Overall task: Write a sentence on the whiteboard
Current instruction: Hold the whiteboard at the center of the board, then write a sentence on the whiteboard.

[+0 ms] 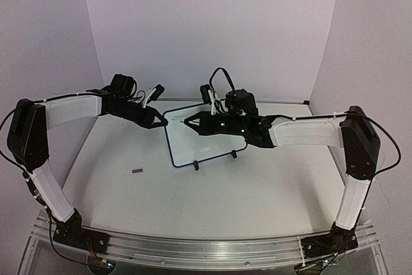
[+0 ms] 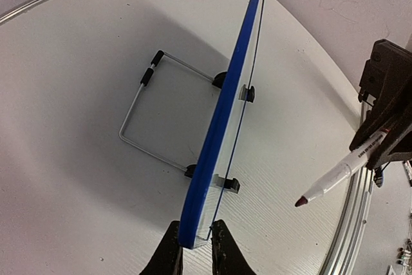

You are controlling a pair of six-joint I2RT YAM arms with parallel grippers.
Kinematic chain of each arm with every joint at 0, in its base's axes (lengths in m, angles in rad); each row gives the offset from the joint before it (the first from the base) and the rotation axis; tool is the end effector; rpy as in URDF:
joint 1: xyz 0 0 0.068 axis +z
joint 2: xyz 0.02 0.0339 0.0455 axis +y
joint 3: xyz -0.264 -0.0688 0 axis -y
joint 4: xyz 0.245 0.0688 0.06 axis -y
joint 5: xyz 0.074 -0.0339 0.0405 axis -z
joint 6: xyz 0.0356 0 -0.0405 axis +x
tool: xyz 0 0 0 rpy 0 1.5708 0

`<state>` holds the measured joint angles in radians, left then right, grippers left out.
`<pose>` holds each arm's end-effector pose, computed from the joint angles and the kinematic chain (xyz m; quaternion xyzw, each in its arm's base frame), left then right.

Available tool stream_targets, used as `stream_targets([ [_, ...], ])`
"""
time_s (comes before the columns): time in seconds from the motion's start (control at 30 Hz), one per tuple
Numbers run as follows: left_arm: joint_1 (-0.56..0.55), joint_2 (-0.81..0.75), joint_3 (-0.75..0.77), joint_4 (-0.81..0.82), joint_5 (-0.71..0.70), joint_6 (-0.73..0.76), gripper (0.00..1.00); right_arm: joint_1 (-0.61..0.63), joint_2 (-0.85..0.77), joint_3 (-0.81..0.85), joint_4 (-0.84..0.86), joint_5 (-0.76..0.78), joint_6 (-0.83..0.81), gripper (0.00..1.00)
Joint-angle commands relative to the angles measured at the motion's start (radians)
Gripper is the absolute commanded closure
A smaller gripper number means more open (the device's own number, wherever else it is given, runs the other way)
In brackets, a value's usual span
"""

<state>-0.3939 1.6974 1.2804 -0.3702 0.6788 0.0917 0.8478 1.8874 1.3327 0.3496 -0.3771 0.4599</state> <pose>0.3363 -0.1640 0.2590 0.3329 0.8154 -0.3584 0.3096 0.2859 0.3438 0.2645 -0.2629 0.7249 0.4924 0.4035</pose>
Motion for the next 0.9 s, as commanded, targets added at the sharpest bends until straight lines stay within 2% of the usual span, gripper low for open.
stream_targets([
  [0.0,0.001,-0.036,0.008,-0.033,0.003,0.037,0.87,0.004,0.020,0.047,0.018,0.041,-0.012,1.00],
  [0.3,0.001,-0.022,0.005,-0.042,0.016,0.060,1.00,0.004,0.029,0.052,0.020,0.037,-0.015,1.00],
  [0.87,0.001,-0.011,0.010,-0.058,0.012,0.075,1.00,0.005,0.053,0.063,0.035,0.076,-0.012,1.00],
])
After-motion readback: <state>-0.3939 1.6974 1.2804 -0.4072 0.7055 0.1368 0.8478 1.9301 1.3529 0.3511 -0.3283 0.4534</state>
